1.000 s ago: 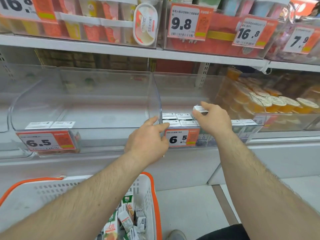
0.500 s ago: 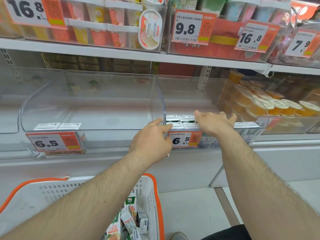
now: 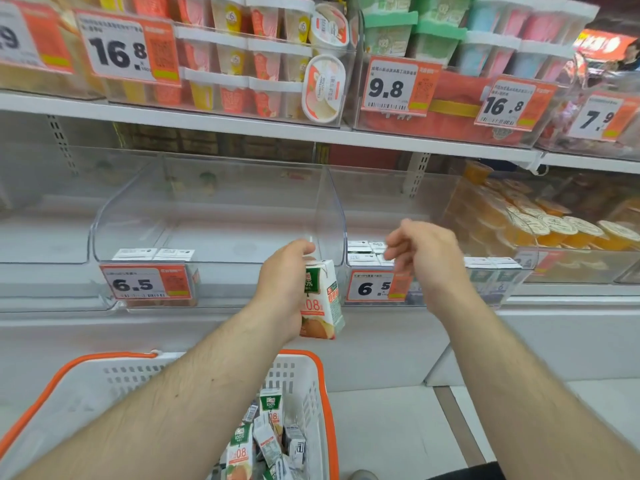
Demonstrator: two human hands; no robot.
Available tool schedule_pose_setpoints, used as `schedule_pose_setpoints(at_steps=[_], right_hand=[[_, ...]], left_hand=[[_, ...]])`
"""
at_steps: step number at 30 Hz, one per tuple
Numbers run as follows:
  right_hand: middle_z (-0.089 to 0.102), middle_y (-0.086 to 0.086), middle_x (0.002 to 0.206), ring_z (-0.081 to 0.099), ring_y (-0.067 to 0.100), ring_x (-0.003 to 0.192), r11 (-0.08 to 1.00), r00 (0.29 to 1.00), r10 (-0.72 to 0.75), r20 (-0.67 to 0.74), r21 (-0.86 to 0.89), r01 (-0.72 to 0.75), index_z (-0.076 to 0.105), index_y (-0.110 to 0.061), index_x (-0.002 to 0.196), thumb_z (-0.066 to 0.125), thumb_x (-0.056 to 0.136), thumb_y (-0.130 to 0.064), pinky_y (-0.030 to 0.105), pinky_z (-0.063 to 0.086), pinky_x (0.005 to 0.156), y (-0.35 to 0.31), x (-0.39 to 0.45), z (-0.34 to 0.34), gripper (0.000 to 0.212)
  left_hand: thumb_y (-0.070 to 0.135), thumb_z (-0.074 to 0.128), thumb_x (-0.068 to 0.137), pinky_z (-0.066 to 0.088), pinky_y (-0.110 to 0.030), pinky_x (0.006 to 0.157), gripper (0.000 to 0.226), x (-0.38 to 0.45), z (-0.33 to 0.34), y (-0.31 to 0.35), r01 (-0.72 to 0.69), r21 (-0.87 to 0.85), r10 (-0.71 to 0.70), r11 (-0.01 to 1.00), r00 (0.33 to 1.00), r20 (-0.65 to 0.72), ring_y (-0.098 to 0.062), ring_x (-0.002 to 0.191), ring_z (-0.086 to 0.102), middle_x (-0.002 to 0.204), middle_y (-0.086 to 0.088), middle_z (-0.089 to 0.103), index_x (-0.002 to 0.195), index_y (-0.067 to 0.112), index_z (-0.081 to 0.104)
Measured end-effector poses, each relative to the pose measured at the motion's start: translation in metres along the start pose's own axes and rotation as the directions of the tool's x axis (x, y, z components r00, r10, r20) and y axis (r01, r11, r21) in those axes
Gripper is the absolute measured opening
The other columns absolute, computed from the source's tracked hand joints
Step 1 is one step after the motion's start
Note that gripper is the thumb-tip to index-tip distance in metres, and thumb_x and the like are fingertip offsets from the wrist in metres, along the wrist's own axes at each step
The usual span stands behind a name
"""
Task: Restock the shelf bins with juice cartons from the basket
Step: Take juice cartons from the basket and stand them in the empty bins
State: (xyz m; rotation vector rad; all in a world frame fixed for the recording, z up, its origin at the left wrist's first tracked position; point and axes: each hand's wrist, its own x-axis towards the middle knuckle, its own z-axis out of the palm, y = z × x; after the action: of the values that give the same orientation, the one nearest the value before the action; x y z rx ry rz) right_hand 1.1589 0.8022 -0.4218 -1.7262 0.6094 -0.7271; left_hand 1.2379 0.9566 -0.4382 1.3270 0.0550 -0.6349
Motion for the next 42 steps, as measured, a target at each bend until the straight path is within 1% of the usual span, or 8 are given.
schedule_pose_setpoints(at_steps=[3,7,19,22,27,32,37,42], right_hand=[[0.065,-0.004,0.072,0.055,0.01,0.055,0.986,0.932,0.026,0.361,-0.161,0.034,0.067,-0.021,0.087,0.067,0.068,-0.039,0.019,0.042,0.05,-0.008,-0.027,0.025,0.026],[0.063,-0.011,0.081,0.057,0.001,0.072,0.833,0.894,-0.078,0.441,-0.464,0.302,0.064,-0.029,0.09,0.079,0.072,-0.035,0.021,0.044,0.064,-0.004,-0.047,0.057,0.024],[0.066,-0.01,0.093,0.061,0.019,0.075,0.901,0.806,-0.277,0.522,-0.151,0.407,0.061,-0.034,0.097,0.08,0.077,-0.008,0.03,0.052,0.067,-0.02,-0.046,0.107,0.038],[0.066,-0.014,0.096,0.061,0.012,0.079,0.893,0.799,-0.303,0.52,-0.139,0.429,0.059,-0.036,0.102,0.074,0.071,-0.036,0.024,0.05,0.067,-0.03,-0.047,0.125,0.035],[0.069,-0.011,0.082,0.06,0.009,0.08,0.826,0.834,-0.329,0.442,-0.293,0.481,0.07,-0.024,0.086,0.068,0.08,-0.036,0.032,0.05,0.074,-0.039,-0.045,0.159,0.014],[0.062,-0.001,0.067,0.054,0.017,0.071,0.833,0.906,-0.408,0.113,-0.362,0.42,0.066,-0.011,0.075,0.053,0.075,-0.041,0.035,0.045,0.066,-0.042,-0.013,0.17,0.033],[0.059,0.009,0.069,0.055,0.035,0.079,0.691,0.93,-0.193,0.313,-0.63,0.355,0.058,-0.012,0.067,0.056,0.085,-0.04,0.034,0.04,0.06,-0.023,0.014,0.194,0.034],[0.068,0.009,0.066,0.068,0.031,0.068,0.675,0.861,0.107,0.497,-0.672,0.304,0.058,-0.011,0.062,0.06,0.082,-0.042,0.027,0.043,0.052,-0.017,0.021,0.221,0.037]], left_hand=[[0.04,0.045,0.098,0.047,-0.028,0.058,0.028,-0.005,-0.007,0.002,0.008,-0.05,-0.006,0.999,1.0,0.022,-0.022,0.062,0.058,0.078,-0.007,0.064,0.106,0.023,0.066],[0.041,0.043,0.1,0.051,-0.032,0.066,0.029,-0.005,-0.021,0.001,-0.075,-0.006,0.075,0.997,0.997,0.013,-0.023,0.078,0.063,0.103,-0.008,0.065,0.1,0.023,0.066],[0.017,0.075,0.077,0.054,-0.028,0.083,0.048,0.013,-0.12,-0.021,-0.692,0.38,0.652,0.614,0.715,0.251,-0.005,0.099,0.064,0.107,0.015,0.067,0.105,0.052,0.059],[0.013,0.077,0.08,0.047,-0.022,0.079,0.04,0.023,-0.131,-0.012,-0.735,0.485,0.746,0.473,0.628,0.223,-0.005,0.095,0.06,0.101,0.012,0.066,0.109,0.037,0.064],[0.016,0.078,0.079,0.038,-0.008,0.083,0.042,0.032,-0.153,0.0,-0.743,0.573,0.786,0.346,0.563,0.255,0.005,0.1,0.052,0.106,0.012,0.062,0.117,0.028,0.063],[0.044,0.063,0.073,0.029,-0.043,0.107,0.061,0.053,-0.178,-0.002,-0.444,0.895,0.856,0.044,0.478,0.195,-0.026,0.128,0.044,0.135,-0.005,0.056,0.129,0.021,0.06],[0.043,0.073,0.078,0.009,-0.063,0.111,0.07,0.068,-0.193,-0.016,-0.228,0.971,0.784,-0.072,0.589,0.197,-0.027,0.147,0.017,0.155,-0.001,0.034,0.14,0.028,0.047],[0.036,0.083,0.068,0.023,-0.071,0.102,0.069,0.078,-0.194,-0.023,-0.229,0.971,0.838,-0.073,0.514,0.184,-0.03,0.14,0.03,0.143,-0.003,0.049,0.129,0.022,0.054]])
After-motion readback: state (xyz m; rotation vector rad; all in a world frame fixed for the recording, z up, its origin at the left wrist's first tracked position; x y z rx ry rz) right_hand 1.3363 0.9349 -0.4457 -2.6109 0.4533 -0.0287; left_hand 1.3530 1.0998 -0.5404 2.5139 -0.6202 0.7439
